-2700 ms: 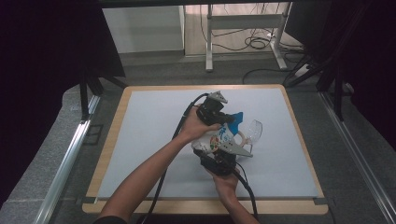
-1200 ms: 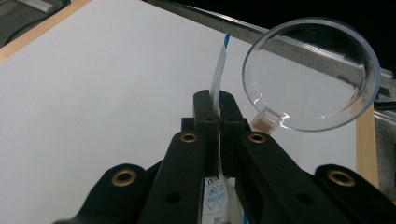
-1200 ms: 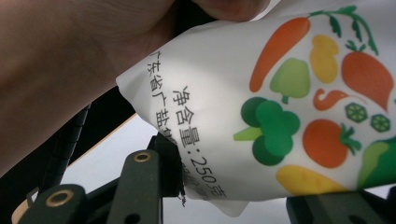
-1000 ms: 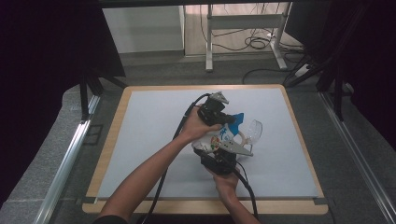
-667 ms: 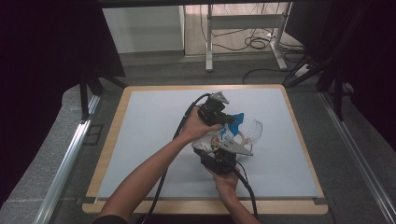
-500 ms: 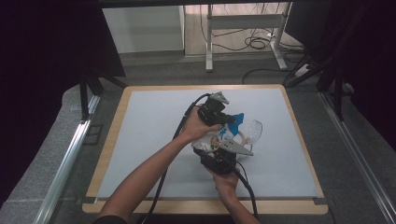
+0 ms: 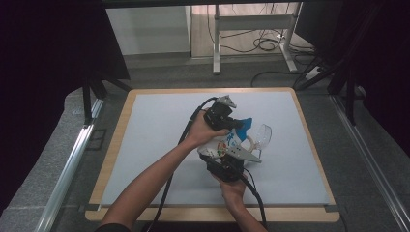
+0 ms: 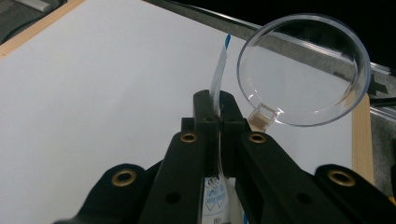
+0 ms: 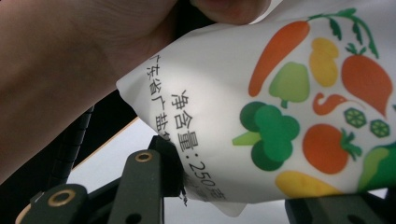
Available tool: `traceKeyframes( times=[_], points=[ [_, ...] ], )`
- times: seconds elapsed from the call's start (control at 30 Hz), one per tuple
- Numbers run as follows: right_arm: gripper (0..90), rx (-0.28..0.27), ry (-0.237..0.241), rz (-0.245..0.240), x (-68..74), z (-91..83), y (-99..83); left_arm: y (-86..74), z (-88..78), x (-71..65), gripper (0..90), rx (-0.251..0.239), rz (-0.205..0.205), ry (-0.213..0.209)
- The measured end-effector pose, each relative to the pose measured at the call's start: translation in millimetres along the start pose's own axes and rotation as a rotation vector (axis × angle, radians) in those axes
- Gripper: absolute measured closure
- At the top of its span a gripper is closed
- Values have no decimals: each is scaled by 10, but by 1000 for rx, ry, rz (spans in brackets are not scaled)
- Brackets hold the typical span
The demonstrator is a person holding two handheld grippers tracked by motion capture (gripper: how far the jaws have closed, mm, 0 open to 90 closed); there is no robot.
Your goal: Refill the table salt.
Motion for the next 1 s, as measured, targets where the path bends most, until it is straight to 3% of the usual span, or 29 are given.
traceKeyframes(
  times=[1.0],
  points=[
    [615, -14, 0, 22, 12, 1, 0, 17, 5, -10, 897, 19, 5, -3]
  ],
)
Point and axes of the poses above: each handheld gripper's, and its own axes: z roughly forward along the jaws, y roughly out of its top, x roughly to its left, the point moved 4 cm from there along z, roughly forward along the jaws, and after that the axes turned 11 degrees about x, right-handed, at the moved point
